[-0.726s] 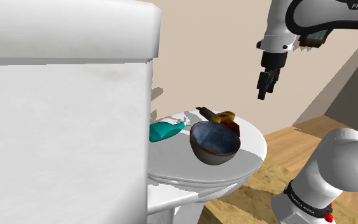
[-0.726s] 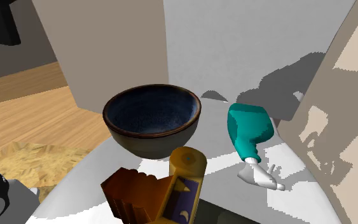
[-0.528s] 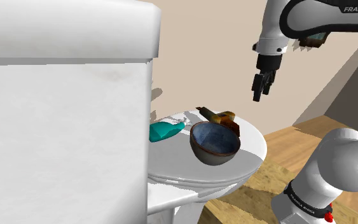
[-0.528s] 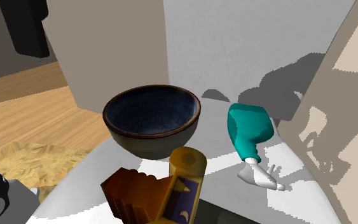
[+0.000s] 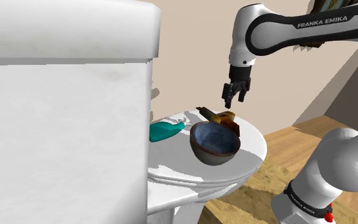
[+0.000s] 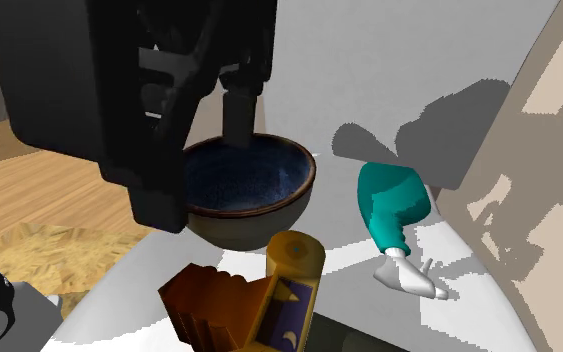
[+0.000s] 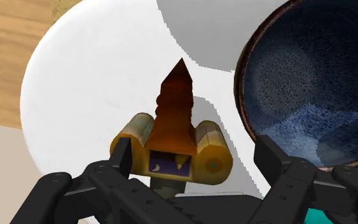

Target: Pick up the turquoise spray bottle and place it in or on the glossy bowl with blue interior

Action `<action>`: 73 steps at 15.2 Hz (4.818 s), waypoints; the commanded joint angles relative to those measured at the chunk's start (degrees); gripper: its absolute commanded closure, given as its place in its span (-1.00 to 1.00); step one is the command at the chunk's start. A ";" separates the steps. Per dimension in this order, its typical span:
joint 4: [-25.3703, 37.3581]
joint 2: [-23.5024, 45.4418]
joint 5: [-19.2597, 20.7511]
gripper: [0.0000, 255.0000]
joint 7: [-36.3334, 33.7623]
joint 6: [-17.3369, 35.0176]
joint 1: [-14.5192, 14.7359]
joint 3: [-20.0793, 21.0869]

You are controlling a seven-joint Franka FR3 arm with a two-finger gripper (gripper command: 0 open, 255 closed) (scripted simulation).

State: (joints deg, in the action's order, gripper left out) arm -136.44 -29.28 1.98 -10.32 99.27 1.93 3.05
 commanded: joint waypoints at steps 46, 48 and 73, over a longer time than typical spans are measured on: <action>20.13 40.55 5.37 1.00 -25.51 22.87 0.75 5.70; 20.74 39.77 5.13 1.00 -25.28 21.49 0.73 5.75; 32.73 33.67 3.33 1.00 -23.06 3.60 0.64 6.04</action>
State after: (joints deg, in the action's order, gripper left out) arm -104.43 4.43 5.34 -33.46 103.63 2.58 9.09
